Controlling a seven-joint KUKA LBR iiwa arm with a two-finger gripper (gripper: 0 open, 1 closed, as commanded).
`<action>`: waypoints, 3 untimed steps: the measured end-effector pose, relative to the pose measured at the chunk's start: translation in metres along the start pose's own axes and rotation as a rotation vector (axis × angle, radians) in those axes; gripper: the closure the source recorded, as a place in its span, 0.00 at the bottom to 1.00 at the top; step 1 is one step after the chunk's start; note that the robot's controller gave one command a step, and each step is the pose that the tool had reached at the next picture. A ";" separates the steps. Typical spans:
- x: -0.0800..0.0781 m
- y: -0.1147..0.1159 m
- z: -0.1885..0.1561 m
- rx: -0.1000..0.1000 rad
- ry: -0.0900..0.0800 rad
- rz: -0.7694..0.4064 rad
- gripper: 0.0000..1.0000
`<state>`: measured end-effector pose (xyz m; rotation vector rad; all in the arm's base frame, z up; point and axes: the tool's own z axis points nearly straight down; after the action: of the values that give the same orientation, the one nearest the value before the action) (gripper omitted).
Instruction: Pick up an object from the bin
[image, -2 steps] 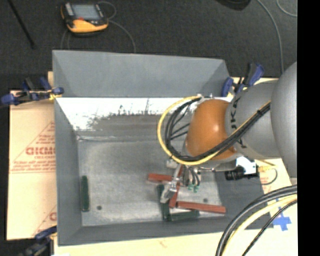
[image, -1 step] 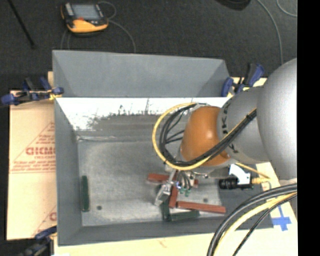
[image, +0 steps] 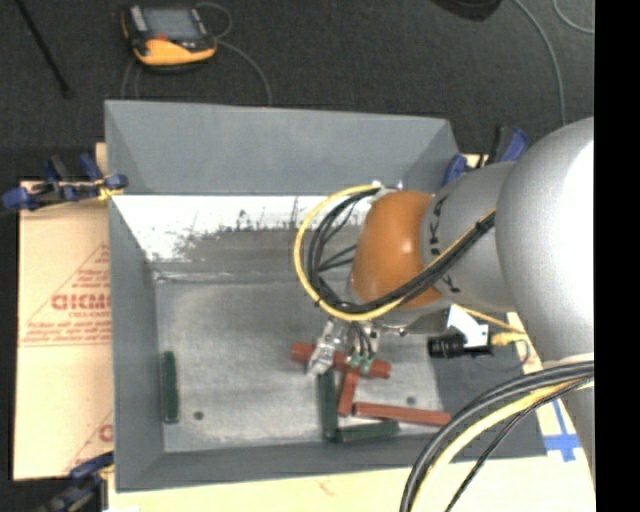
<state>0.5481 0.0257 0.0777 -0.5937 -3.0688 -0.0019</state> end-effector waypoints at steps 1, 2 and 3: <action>0.000 0.000 0.000 0.000 -0.001 0.000 1.00; 0.001 0.000 -0.003 0.000 0.000 0.000 1.00; 0.002 -0.001 -0.019 -0.001 -0.010 -0.001 1.00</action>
Offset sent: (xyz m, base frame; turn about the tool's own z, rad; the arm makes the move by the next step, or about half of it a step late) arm 0.0002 0.0001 0.0642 0.0000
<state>0.5467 0.0256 0.0962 -0.5943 -3.0793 -0.0005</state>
